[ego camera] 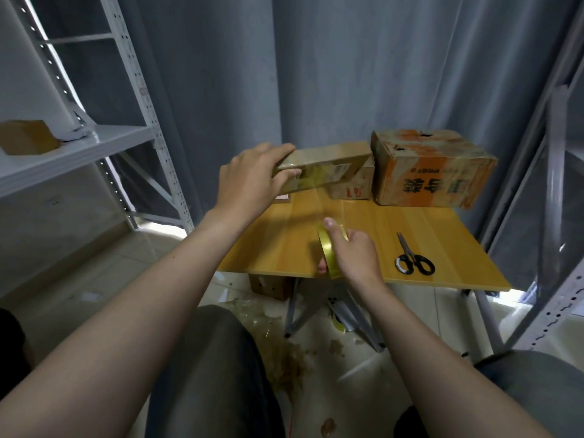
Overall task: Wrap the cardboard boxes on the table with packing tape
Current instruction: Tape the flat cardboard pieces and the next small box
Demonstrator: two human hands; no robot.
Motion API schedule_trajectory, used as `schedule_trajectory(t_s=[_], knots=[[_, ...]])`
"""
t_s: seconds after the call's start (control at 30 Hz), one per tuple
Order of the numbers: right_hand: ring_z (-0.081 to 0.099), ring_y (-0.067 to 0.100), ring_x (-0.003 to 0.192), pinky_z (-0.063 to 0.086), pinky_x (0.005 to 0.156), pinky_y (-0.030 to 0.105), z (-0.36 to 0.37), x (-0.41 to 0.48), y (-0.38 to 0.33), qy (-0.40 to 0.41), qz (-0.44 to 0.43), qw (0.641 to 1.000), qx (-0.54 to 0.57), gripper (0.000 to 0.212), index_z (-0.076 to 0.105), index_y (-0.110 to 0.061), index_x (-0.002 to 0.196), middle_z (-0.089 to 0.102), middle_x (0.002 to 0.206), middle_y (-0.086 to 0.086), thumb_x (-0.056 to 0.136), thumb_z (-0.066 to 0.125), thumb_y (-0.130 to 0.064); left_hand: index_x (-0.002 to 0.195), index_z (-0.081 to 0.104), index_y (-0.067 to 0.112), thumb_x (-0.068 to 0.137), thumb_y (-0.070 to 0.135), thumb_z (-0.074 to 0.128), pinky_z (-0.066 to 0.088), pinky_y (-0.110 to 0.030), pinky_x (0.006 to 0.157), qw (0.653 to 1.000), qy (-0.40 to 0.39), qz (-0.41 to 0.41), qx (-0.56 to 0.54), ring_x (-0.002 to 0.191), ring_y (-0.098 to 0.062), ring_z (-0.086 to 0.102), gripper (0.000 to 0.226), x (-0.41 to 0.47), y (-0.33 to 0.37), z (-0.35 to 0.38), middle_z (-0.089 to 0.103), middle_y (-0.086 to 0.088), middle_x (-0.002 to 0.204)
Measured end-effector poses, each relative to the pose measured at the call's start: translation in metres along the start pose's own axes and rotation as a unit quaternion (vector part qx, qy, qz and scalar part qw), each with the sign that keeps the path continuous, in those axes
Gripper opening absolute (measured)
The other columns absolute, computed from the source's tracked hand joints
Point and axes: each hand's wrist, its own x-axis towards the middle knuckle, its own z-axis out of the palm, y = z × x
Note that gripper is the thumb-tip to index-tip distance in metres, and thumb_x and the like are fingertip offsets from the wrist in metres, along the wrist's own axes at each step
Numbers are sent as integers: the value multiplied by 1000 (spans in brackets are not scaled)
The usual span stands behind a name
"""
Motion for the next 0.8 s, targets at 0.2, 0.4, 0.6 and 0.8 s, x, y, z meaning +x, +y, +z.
schedule_trajectory(t_s=[0.2,0.4,0.6,0.8], knots=[[75,13,65,55,70,35,2,-5,14,-5,-40,999,34,58,72,-22,91,76,66,2,98,44,-72,130,66,43,96,61,59,53,-51,97,999,-22,-12,-38,118,-30,63,39,15,-2,-17,71,9,127],[75,12,64,52,66,32,2,-1,5,-5,-61,997,39,65,71,-24,89,76,67,1,92,41,-81,122,52,63,90,65,59,55,-52,97,992,-78,-28,-94,112,-24,67,32,30,-1,-34,76,13,115],[71,5,60,42,51,10,1,-2,-11,17,-87,995,34,58,71,-25,88,75,66,-2,99,41,-74,109,77,48,94,56,65,64,-38,60,972,-99,-78,-198,81,-6,73,21,33,0,-42,75,19,91],[73,13,62,52,69,33,-5,0,-17,9,-102,994,48,54,71,-22,83,74,64,2,102,45,-65,103,80,39,99,49,65,61,-40,46,942,-153,-131,-269,67,-19,77,18,35,-10,-47,78,-2,86]])
